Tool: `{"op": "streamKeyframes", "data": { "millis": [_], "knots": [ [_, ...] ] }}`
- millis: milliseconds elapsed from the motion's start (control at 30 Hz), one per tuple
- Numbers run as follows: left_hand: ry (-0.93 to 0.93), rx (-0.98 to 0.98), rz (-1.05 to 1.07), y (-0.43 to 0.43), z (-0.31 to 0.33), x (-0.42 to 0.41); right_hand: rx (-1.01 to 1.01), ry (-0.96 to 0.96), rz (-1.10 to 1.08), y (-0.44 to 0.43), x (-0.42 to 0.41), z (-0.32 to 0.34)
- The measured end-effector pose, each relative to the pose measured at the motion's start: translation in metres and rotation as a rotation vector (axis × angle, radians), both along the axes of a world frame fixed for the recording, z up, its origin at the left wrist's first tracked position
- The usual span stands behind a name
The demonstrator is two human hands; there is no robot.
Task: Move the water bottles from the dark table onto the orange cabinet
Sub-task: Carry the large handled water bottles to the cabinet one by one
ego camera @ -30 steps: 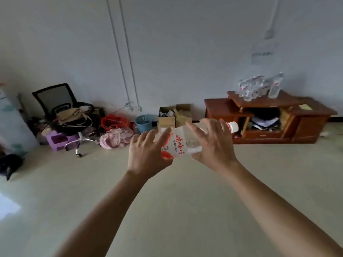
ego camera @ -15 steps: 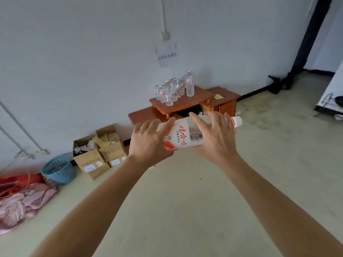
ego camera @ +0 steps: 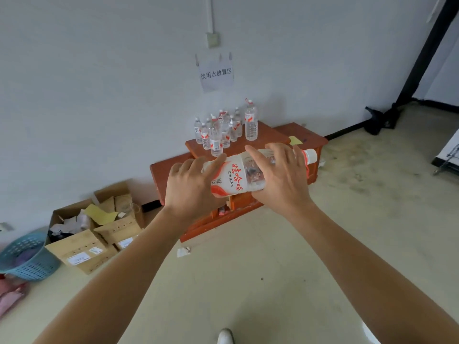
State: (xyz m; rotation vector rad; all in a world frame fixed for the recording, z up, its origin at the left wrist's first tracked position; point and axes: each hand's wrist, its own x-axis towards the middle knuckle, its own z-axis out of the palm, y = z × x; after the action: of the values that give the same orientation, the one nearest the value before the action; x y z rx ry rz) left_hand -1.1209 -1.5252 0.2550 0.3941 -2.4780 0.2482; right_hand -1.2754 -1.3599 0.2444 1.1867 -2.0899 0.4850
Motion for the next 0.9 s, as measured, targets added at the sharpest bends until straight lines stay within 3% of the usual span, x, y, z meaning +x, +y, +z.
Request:
{"op": "streamKeyframes", "data": {
  "millis": [267, 533, 767, 900],
  "knots": [
    [-0.025, 0.022, -0.096, -0.131, 0.002, -0.208, 0.022, -0.029, -0.117, -0.11, -0.181, 0.01],
    [0.036, 0.004, -0.236, -0.184, -0.013, -0.417, 0.037, -0.021, -0.241, -0.15, -0.372, -0.007],
    [-0.026, 0.078, -0.155, -0.213, -0.039, -0.577, 0.139, -0.117, -0.217, -0.187, -0.543, -0.025],
    [0.029, 0.138, -0.078, -0.238, -0.041, -0.647, 0.201, -0.195, -0.2, -0.228, -0.633, -0.025]
  ]
}}
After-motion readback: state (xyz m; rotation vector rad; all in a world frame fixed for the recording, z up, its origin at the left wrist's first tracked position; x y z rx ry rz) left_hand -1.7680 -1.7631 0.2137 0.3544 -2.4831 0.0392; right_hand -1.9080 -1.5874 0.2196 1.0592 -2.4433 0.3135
